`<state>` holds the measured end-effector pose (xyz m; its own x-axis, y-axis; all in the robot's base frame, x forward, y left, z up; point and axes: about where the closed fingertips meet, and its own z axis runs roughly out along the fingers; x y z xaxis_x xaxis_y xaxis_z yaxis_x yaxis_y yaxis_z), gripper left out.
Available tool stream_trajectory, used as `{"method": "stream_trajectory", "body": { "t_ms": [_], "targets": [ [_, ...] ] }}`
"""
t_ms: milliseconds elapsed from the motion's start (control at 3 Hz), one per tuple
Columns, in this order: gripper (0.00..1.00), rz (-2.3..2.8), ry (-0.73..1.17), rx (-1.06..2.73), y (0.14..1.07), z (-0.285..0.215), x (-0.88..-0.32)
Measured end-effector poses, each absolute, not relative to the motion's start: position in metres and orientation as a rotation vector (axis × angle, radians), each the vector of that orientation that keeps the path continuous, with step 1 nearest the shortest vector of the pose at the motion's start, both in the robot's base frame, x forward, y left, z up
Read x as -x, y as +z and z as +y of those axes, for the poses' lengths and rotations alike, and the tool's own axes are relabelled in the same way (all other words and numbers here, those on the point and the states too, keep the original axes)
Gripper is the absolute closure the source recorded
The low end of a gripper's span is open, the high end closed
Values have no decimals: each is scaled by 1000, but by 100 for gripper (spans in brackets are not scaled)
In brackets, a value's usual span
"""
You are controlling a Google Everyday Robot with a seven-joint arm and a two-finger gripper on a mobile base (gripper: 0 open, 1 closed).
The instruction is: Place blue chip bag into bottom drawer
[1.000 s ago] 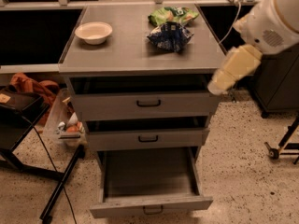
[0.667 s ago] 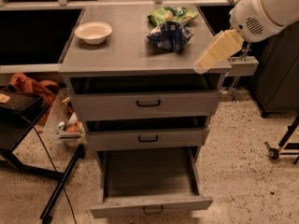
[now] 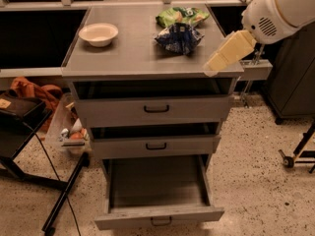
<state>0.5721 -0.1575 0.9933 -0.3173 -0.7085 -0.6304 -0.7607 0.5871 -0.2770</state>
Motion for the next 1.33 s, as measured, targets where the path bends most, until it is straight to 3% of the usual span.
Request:
{"method": "stream_trajectory", "body": {
  "t_ms": [1333],
  "targets": [
    [0, 2085, 147, 939, 961, -145, -727]
  ]
}}
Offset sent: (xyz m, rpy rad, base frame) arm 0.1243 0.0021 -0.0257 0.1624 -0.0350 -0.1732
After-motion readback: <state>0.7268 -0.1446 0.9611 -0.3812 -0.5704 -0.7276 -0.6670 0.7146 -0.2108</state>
